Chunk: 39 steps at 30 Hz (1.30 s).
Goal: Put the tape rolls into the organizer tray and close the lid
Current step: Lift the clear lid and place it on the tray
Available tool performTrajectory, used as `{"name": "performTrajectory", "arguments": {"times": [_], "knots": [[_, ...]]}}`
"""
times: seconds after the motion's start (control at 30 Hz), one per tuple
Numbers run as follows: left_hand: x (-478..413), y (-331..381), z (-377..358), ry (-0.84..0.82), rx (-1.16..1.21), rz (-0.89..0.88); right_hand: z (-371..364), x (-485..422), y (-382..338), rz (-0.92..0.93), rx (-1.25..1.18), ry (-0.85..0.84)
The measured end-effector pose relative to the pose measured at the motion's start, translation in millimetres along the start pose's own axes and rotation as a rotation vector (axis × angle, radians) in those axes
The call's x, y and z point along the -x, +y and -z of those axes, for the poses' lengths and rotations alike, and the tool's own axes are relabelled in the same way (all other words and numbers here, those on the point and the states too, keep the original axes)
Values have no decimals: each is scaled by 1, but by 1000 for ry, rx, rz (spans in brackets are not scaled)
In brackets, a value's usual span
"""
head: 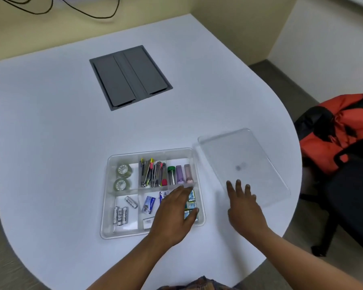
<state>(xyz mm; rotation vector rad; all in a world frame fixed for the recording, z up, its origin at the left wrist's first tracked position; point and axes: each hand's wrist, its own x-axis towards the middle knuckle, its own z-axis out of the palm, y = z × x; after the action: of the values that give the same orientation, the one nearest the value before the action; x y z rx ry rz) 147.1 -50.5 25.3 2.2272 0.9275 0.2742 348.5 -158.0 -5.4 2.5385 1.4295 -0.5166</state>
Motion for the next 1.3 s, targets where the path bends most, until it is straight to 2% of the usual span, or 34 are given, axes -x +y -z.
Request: {"name": "performTrajectory", "arguments": {"times": [0.13, 0.23, 0.4, 0.5, 0.63, 0.77, 0.87, 0.93, 1.03, 1.17, 1.3], "knots": [[-9, 8, -2, 40, 29, -4, 33, 2, 28, 80, -247, 268], [-21, 13, 8, 81, 88, 24, 59, 2, 44, 192, -322, 471], [-44, 12, 47, 225, 155, 45, 97, -2, 42, 340, -321, 647], [-54, 2, 80, 366, 165, 88, 122, -4, 33, 470, -327, 733], [-61, -15, 126, 540, 259, 162, 161, -3, 14, 693, -398, 786], [-52, -33, 164, 695, 373, 152, 194, 1, -7, 925, -508, 694], [-34, -46, 183, 752, 565, 115, 207, 2, -24, 1026, -532, 634], [-19, -53, 188, 767, 552, 124, 211, 0, -33, 973, -641, 670], [-2, -64, 188, 779, 591, 163, 208, -6, -46, 764, -897, 739], [16, -75, 183, 728, 608, 197, 190, -15, -61, 539, -1253, 651], [28, -82, 184, 584, 633, 234, 166, -27, -71, 385, -1378, 511]]}}
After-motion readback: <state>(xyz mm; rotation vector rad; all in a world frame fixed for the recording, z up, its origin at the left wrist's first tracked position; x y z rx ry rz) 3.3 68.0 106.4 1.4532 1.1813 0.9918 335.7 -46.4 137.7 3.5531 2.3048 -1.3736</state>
